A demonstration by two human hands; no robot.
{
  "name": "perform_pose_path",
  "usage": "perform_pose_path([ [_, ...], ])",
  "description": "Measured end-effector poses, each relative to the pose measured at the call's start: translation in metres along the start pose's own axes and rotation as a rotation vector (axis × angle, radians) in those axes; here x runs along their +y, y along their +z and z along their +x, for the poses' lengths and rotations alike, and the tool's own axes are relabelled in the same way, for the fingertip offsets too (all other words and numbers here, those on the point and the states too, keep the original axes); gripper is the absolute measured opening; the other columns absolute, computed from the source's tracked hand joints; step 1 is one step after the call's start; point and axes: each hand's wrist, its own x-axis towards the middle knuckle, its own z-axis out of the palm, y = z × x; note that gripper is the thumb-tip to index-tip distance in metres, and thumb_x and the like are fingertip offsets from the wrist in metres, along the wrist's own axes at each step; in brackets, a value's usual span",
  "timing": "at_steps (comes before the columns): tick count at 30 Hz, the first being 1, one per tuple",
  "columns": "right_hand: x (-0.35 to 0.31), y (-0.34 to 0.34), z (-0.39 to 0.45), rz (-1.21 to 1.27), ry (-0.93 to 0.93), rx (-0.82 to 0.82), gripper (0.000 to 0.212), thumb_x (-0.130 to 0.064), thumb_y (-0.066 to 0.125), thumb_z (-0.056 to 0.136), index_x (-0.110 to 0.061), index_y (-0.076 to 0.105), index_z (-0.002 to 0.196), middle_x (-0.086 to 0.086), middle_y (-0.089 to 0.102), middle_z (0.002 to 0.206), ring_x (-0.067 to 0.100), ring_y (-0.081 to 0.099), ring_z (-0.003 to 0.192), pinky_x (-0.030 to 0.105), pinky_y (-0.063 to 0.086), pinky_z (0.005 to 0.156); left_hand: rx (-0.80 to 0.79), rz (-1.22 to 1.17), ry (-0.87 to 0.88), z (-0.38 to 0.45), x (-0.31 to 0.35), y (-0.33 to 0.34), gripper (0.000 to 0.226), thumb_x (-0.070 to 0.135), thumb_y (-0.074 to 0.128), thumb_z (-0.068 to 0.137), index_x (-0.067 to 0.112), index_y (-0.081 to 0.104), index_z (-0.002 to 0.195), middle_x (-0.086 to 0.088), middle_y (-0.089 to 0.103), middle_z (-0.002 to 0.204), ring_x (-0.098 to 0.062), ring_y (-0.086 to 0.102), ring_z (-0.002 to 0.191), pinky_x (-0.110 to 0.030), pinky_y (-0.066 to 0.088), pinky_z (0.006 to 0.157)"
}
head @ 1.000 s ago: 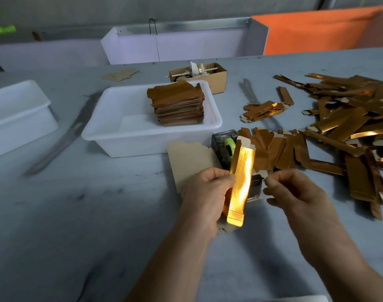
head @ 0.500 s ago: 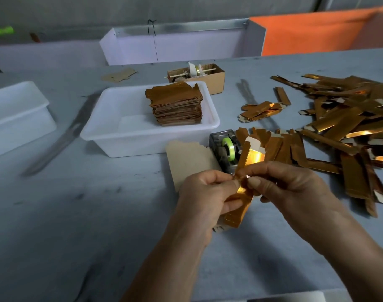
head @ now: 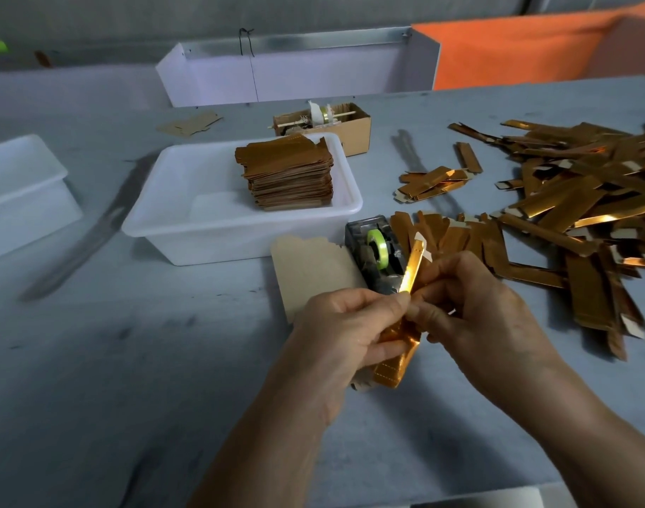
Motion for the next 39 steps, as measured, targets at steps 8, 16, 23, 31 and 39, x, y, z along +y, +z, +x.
perform_pose_path([
  [8,-0.002,0.007,-0.003,-0.152,-0.008,0.042,0.029,-0.028,0.068,0.081,-0.028,0.045,0.098,-0.012,0.062,0.082,-0.001,0.058,0.075,0.008,0.043,0.052,0.138,0.034,0.132,0.000,-0.012,0.007,0.013,0.011,0.062,0.092,0.010,0.072,0.083,-0.008,0.075,0.081,-0.019,0.074,0.074,-0.031,0.061,0.071],
  [16,-0.012,0.001,-0.002,-0.290,-0.014,0.079,0.037,-0.059,0.055,0.067,-0.032,0.039,0.087,-0.016,0.051,0.067,-0.004,0.052,0.061,0.009,0.035,0.049,0.375,0.170,0.450,-0.007,-0.019,0.019,0.019,0.016,0.064,0.090,0.024,0.071,0.075,-0.001,0.071,0.068,-0.024,0.070,0.064,-0.042,0.060,0.064],
  [23,0.000,0.002,-0.004,0.288,0.144,-0.079,0.048,-0.067,0.052,0.055,-0.030,0.060,0.085,-0.007,0.068,0.079,0.006,0.065,0.076,0.017,0.051,0.061,0.366,0.163,0.429,-0.008,-0.016,0.013,0.013,0.019,0.065,0.089,0.024,0.070,0.079,0.008,0.074,0.075,-0.010,0.072,0.070,-0.022,0.058,0.063],
  [31,0.001,0.012,-0.004,0.525,0.224,-0.154,0.017,-0.032,0.062,0.075,-0.021,0.068,0.086,0.004,0.071,0.085,0.017,0.067,0.085,0.032,0.051,0.081,0.281,0.152,0.290,-0.013,-0.016,0.009,0.013,0.017,0.064,0.090,0.025,0.068,0.080,0.009,0.074,0.076,-0.008,0.072,0.069,-0.017,0.055,0.058],
  [39,0.009,0.008,-0.002,0.424,0.281,-0.239,0.016,-0.023,0.050,0.093,-0.029,0.062,0.103,-0.010,0.066,0.099,0.007,0.059,0.096,0.021,0.042,0.079,0.215,0.131,0.099,-0.009,-0.010,-0.003,0.018,0.023,0.065,0.089,0.023,0.055,0.103,-0.001,0.073,0.080,-0.009,0.072,0.065,-0.019,0.051,0.047],
])
